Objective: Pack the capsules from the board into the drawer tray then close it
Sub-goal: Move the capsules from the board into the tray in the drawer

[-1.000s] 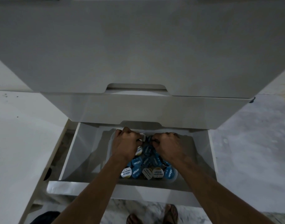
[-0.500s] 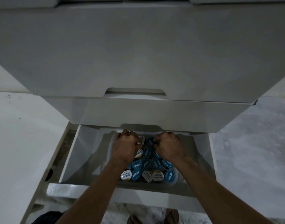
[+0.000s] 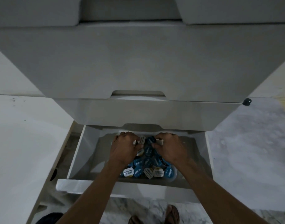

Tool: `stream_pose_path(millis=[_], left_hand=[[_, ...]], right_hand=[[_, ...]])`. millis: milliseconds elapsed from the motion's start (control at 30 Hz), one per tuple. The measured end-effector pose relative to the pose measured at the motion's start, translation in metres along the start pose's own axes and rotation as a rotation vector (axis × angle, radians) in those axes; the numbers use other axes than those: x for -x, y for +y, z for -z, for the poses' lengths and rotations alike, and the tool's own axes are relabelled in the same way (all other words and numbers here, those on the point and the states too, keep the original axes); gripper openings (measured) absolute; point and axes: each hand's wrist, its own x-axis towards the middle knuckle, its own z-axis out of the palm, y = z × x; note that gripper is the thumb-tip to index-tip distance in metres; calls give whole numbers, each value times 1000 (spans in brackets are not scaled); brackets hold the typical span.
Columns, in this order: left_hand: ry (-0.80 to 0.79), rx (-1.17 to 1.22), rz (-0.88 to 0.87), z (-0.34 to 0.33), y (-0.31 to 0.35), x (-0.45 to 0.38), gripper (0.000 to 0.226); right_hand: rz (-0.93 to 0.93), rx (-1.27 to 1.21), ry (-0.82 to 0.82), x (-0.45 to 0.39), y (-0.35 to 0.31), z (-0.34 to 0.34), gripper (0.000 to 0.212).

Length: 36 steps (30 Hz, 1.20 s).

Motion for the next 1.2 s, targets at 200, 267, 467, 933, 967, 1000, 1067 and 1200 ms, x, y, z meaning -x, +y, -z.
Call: stream_pose_path(millis=[200,267,467,933,967,1000,1067,1200], left_hand=[[40,94,-56,25,12,17,21],[60,157,-67,32,21,22,22],[104,304,-125,35,87,36,25],[50,576,-112,-65,352,22,31],[28,565,-106,-73,365,21,32],[6,556,-102,-79,378,19,33],[-24,537,-91,-87,397,12,33],[-15,488,-79,-99,419,-30,34]], right_hand=[[-26,-176,104,33,-16,20,35],[-37,-212,147,45,-18,29,39],[-53,-320,279,87,-3,78,40],[-218,-400,525,173,251,266,38],[-238,-400,522,175,265,275,39],[-254,-406,518,176,276,283,39],[-263,-414,521,168,293,296,39],[-251,-422,511,132,314,309,37]])
